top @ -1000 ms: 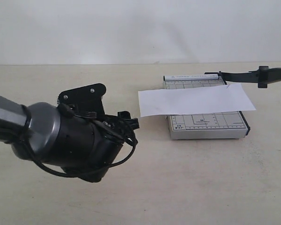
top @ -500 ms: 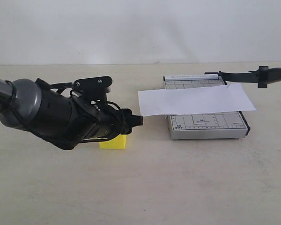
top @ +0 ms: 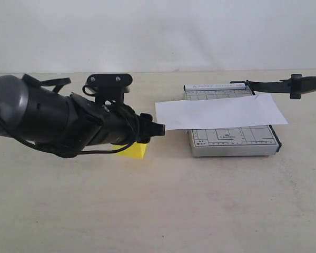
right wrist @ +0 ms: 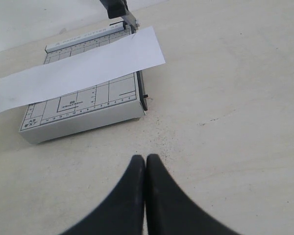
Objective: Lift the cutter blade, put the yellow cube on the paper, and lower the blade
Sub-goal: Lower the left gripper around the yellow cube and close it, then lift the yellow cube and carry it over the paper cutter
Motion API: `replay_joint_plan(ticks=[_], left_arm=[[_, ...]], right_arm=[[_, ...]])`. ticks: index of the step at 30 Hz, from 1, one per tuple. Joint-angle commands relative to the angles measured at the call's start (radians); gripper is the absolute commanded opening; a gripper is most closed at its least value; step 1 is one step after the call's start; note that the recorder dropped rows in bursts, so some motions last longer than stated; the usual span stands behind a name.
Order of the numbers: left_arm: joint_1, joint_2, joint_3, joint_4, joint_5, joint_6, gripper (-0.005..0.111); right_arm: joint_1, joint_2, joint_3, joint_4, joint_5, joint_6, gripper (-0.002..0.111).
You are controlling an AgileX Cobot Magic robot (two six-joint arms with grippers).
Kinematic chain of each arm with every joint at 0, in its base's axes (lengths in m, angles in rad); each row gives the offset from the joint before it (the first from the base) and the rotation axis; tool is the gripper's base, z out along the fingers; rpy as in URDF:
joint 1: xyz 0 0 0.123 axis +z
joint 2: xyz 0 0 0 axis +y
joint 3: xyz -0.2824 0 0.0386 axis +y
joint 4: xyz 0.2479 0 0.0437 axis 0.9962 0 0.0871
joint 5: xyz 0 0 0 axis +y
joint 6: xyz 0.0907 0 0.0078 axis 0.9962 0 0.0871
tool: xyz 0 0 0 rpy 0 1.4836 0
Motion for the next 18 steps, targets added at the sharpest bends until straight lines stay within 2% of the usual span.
replay_joint_plan(ticks=[1,7,11,14,18], left_arm=[[0.003,-0.102,-0.002,0.002,0.018,0.158,0.004],[0.008,-0.195,-0.004,0.014,0.128,0.269,0.004],[0.053,-0.186,-0.088,0.052,0.294,0.271,0.004],[0.104,-0.104,-0.258,0.058,0.441,0.274,0.004],[0.141,0.091,-0.593,0.146,0.674,0.253,0.004]], right_arm=[[-0.001,-0.002,0.004,0.001,-0.014,-0.016,0.0],[-0.001,-0.002,0.004,0.001,-0.019,-0.022,0.0],[-0.001,-0.002,0.004,0.001,-0.019,-0.022,0.0],[-0.001,-0.002,0.004,0.001,-0.019,-0.026,0.0],[-0.001,-0.002,0.004,0.001,-0.019,-0.026,0.0]])
